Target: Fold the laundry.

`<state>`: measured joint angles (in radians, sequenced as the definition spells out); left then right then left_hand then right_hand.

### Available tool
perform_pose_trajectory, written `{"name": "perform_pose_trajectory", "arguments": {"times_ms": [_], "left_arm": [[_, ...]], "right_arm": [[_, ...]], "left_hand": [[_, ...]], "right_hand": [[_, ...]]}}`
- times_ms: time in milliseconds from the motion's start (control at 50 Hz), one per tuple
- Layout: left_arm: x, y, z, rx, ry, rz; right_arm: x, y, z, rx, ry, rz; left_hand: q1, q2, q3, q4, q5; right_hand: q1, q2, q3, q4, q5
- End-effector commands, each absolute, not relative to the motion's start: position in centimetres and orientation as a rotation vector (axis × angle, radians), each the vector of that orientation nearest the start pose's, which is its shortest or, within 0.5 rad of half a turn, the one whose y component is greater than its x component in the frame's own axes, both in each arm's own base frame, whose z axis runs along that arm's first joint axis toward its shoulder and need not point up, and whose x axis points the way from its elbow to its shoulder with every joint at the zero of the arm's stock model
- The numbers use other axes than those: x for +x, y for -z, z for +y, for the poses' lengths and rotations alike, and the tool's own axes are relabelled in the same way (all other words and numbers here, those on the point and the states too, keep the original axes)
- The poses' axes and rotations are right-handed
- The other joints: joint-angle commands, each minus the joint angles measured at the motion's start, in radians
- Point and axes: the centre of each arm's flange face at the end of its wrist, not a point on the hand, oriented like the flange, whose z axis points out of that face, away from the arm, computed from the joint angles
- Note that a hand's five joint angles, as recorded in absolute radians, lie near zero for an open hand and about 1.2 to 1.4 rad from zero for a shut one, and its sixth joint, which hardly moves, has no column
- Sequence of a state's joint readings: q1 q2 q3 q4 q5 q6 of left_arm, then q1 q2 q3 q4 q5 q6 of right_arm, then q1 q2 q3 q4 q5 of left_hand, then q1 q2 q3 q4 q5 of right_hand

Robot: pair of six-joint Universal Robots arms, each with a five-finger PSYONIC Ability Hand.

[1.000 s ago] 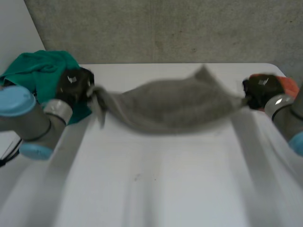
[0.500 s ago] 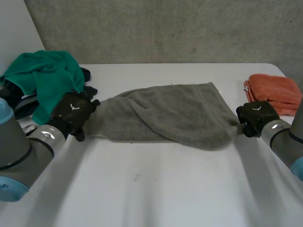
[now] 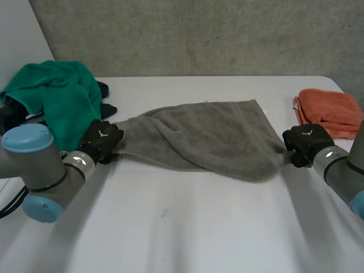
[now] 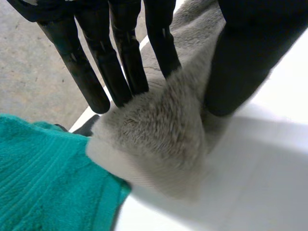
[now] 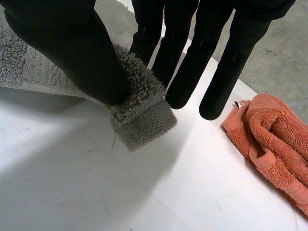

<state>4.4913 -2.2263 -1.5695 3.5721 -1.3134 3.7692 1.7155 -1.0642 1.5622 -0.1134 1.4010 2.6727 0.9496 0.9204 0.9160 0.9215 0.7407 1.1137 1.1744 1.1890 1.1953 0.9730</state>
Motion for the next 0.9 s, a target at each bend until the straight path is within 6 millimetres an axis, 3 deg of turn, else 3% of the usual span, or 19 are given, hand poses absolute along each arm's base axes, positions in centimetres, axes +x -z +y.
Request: {"name": "perform_pose_trajectory", "arguments": {"times_ms": [20, 80, 120, 180, 200, 260, 280, 360, 400, 480, 560, 640, 660, 720, 740, 800, 820, 880, 900], "left_arm": [[-23.4, -11.7, -34.9, 1.182, 1.947, 2.058], [-23.3, -14.0, -34.7, 1.158, 1.993, 2.02], [-23.2, -17.8, -34.0, 1.125, 2.066, 1.95], [-22.9, -21.2, -32.7, 1.095, 2.109, 1.927], [-22.8, -23.4, -31.8, 1.081, 2.144, 1.914], [-22.6, -27.3, -30.3, 1.05, 2.211, 1.874], [-22.3, -29.9, -29.2, 1.033, 2.246, 1.845], [-21.6, -34.8, -26.7, 1.022, 2.266, 1.826], [-21.4, -35.8, -26.0, 1.031, 2.245, 1.856], [-21.3, -36.3, -25.2, 1.064, 2.164, 1.959], [-21.5, -33.9, -26.5, 1.099, 2.033, 2.096], [-22.0, -30.3, -29.0, 1.128, 1.92, 2.21], [-22.3, -29.3, -30.5, 1.135, 1.901, 2.222], [-22.8, -27.8, -33.2, 1.132, 1.9, 2.215], [-23.6, -27.6, -34.9, 1.131, 1.938, 2.168], [-24.6, -28.6, -37.6, 1.097, 2.059, 2.029], [-25.6, -30.2, -38.9, 1.073, 2.181, 1.889], [-26.8, -33.3, -40.7, 0.996, 2.385, 1.625], [-27.2, -35.7, -41.6, 0.913, 2.513, 1.428]], "right_arm": [[19.6, -16.0, -33.4, -0.944, 1.831, 2.442], [19.5, -18.2, -33.5, -0.971, 1.919, 2.409], [19.5, -20.5, -33.4, -1.026, 2.015, 2.365], [19.1, -23.6, -33.1, -1.099, 2.141, 2.314], [18.6, -26.0, -33.0, -1.14, 2.234, 2.286], [17.6, -30.0, -32.4, -1.172, 2.376, 2.253], [17.1, -32.7, -31.8, -1.177, 2.457, 2.231], [16.6, -38.0, -29.4, -1.171, 2.552, 2.196], [16.6, -39.3, -28.4, -1.181, 2.55, 2.19], [16.0, -39.7, -27.5, -1.237, 2.446, 2.28], [16.0, -37.4, -28.5, -1.394, 2.286, 2.392], [16.3, -33.6, -30.9, -1.533, 2.096, 2.483], [16.8, -31.8, -32.0, -1.542, 2.019, 2.51], [17.2, -30.7, -33.1, -1.524, 1.993, 2.532], [17.5, -30.0, -34.4, -1.489, 2.004, 2.549], [17.8, -29.7, -36.6, -1.39, 2.102, 2.552], [18.0, -30.4, -38.1, -1.3, 2.233, 2.511], [18.5, -32.9, -40.0, -1.117, 2.505, 2.353], [18.9, -35.0, -40.8, -0.963, 2.695, 2.184]], "left_hand": [[0.447, 0.476, 0.48, 0.475, 0.481], [0.447, 0.476, 0.48, 0.475, 0.481], [0.447, 0.476, 0.48, 0.475, 0.481], [0.447, 0.476, 0.48, 0.475, 0.481], [0.447, 0.476, 0.48, 0.475, 0.481], [0.447, 0.476, 0.48, 0.475, 0.481], [0.447, 0.476, 0.48, 0.475, 0.481], [0.447, 0.476, 0.48, 0.475, 0.481], [0.447, 0.476, 0.48, 0.475, 0.481], [0.447, 0.476, 0.48, 0.475, 0.481], [0.447, 0.476, 0.48, 0.475, 0.481], [0.447, 0.476, 0.48, 0.475, 0.481], [0.447, 0.476, 0.48, 0.475, 0.481], [0.447, 0.476, 0.48, 0.475, 0.481], [0.447, 0.476, 0.48, 0.475, 0.481], [0.447, 0.476, 0.48, 0.475, 0.481], [0.447, 0.476, 0.48, 0.475, 0.481], [0.447, 0.476, 0.48, 0.475, 0.481], [0.447, 0.476, 0.48, 0.475, 0.481]], "right_hand": [[0.283, 0.222, 0.207, 0.201, 0.249], [0.283, 0.222, 0.207, 0.201, 0.249], [0.283, 0.222, 0.207, 0.201, 0.249], [0.283, 0.222, 0.207, 0.201, 0.249], [0.283, 0.222, 0.207, 0.201, 0.249], [0.283, 0.222, 0.207, 0.201, 0.249], [0.283, 0.222, 0.207, 0.201, 0.249], [0.283, 0.222, 0.207, 0.201, 0.249], [0.283, 0.222, 0.207, 0.201, 0.249], [0.283, 0.222, 0.207, 0.201, 0.249], [0.283, 0.222, 0.207, 0.201, 0.249], [0.283, 0.222, 0.207, 0.201, 0.249], [0.283, 0.222, 0.207, 0.201, 0.249], [0.283, 0.222, 0.207, 0.201, 0.249], [0.283, 0.222, 0.207, 0.201, 0.249], [0.283, 0.222, 0.207, 0.201, 0.249], [0.283, 0.222, 0.207, 0.201, 0.249], [0.283, 0.222, 0.207, 0.201, 0.249], [0.283, 0.222, 0.207, 0.201, 0.249]]}}
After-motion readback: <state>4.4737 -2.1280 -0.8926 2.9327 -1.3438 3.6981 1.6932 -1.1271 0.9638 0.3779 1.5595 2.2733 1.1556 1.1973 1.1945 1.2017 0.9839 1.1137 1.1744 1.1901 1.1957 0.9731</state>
